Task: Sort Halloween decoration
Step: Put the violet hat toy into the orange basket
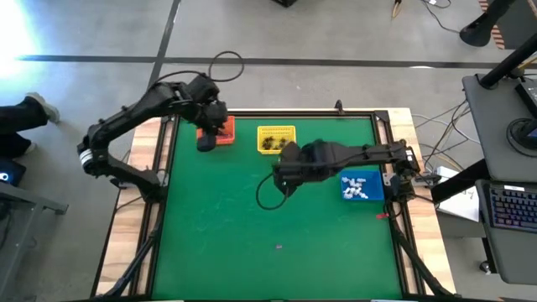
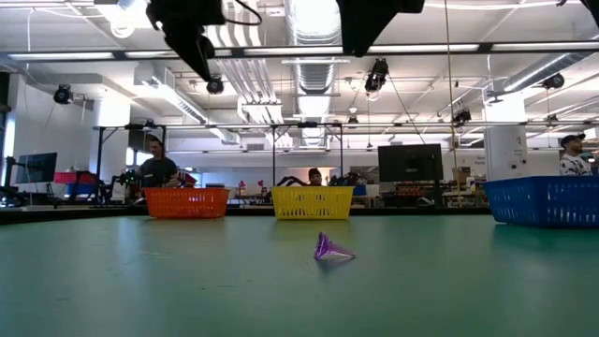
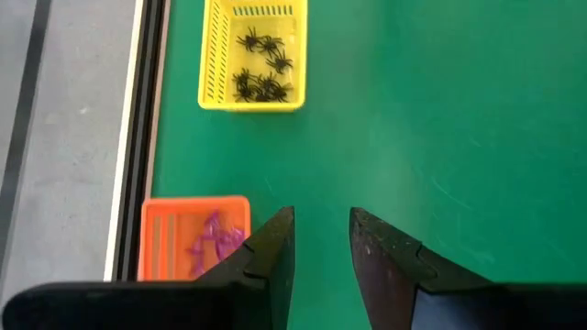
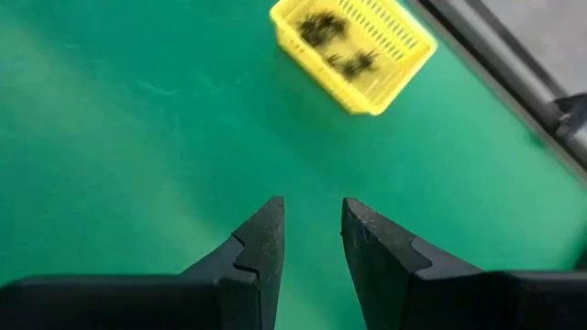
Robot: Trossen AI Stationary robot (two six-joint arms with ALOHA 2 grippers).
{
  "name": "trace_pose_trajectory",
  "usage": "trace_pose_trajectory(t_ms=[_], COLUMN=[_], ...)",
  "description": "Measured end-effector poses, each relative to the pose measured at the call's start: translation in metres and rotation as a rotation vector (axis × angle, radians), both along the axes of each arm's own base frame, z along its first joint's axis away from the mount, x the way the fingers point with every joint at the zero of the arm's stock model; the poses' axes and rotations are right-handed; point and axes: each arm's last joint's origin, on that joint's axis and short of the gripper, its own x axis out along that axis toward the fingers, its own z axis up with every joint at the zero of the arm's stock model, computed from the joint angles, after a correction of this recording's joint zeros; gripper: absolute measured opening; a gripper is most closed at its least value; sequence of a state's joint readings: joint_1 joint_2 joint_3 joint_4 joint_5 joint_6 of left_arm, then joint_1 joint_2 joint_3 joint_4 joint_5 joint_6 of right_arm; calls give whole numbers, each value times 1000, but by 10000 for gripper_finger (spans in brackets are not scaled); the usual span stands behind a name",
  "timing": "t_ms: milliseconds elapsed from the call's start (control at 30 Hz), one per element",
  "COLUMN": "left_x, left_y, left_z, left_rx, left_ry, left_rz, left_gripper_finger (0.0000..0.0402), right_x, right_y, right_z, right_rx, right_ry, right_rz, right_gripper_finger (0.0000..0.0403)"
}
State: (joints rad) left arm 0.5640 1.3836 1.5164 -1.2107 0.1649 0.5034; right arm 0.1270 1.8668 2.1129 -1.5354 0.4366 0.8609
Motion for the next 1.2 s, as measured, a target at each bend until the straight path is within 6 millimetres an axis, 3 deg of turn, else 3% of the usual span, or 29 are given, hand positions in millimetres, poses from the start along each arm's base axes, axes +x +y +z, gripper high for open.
trace_pose_trajectory(t_ms=[233, 400, 600, 967, 1200], left_x=[-35, -58, -79, -96, -98], left_y=[-22, -37, -50, -61, -62], left_z=[24, 38, 49, 54, 54], left_rx=[30, 56, 96, 69, 56], left_ry=[-55, -107, -172, -199, -193], left_rz=[8, 16, 16, 68, 79], left_gripper_finger=[88, 88, 88, 88, 88], right_x=[10, 18, 28, 25, 17], right_y=[24, 46, 69, 116, 130], right_z=[-26, -43, -67, -103, -135], right_rx=[77, 233, 427, 583, 627], right_ry=[-78, -160, -257, -350, -374], right_rz=[-51, -101, -152, -139, -177], right_gripper_finger=[138, 160, 159, 162, 160])
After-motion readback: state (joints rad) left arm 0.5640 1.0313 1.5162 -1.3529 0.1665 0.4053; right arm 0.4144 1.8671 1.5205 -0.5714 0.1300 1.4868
